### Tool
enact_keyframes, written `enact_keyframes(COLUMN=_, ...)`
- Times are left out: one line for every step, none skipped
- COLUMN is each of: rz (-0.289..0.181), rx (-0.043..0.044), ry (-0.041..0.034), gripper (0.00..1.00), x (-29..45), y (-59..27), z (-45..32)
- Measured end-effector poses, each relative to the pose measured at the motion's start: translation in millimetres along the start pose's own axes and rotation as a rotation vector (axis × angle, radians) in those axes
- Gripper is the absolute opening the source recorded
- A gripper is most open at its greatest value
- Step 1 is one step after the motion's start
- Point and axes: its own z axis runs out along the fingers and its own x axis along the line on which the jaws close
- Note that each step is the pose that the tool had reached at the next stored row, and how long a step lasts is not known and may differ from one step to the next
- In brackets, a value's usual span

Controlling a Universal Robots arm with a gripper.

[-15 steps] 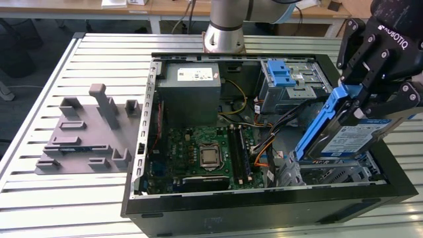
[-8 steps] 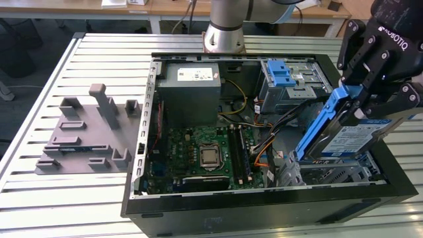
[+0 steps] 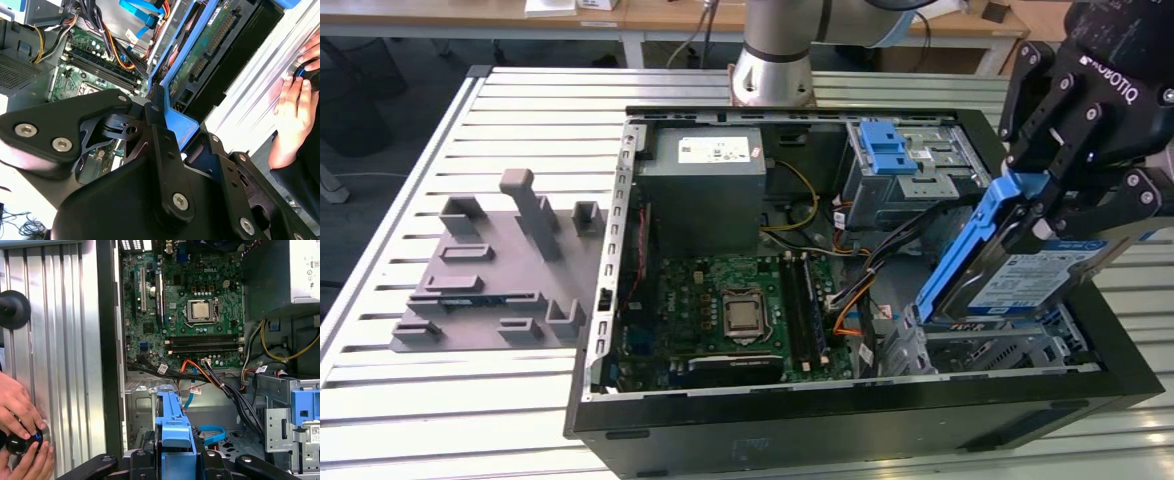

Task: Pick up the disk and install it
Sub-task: 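Insert the disk into the insertion slot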

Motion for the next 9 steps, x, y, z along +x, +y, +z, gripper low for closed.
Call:
enact_keyframes(rz=0.0, rx=0.0, ry=-0.0001, gripper=0.37, x=-0.1, y=0.0, z=0.3)
enact_keyframes(rz=0.0, rx=0.0, ry=-0.0001, gripper=0.37, x=-0.2, y=-0.1, z=0.6)
enact_keyframes(rz=0.0, rx=0.0, ry=-0.0002, gripper=0.37, x=-0.2, y=-0.1, z=0.9)
enact_keyframes(rz=-0.001, rx=0.0, ry=-0.0003, gripper=0.37, x=-0.3, y=-0.1, z=1.2)
enact_keyframes(rz=-0.001, rx=-0.0001, ry=-0.0003, gripper=0.37, x=-0.3, y=-0.2, z=1.5)
enact_keyframes(rz=-0.002, rx=-0.0001, ry=-0.0003, gripper=0.37, x=-0.3, y=-0.2, z=1.8)
enact_keyframes(rz=-0.002, rx=-0.0001, ry=-0.0002, gripper=0.37, x=-0.3, y=-0.2, z=2.0)
enact_keyframes(rz=-0.003, rx=0.0, ry=-0.0004, gripper=0.37, x=-0.3, y=-0.3, z=2.5)
enact_keyframes(rz=-0.004, rx=0.0, ry=-0.0005, gripper=0.37, x=-0.3, y=-0.4, z=2.9)
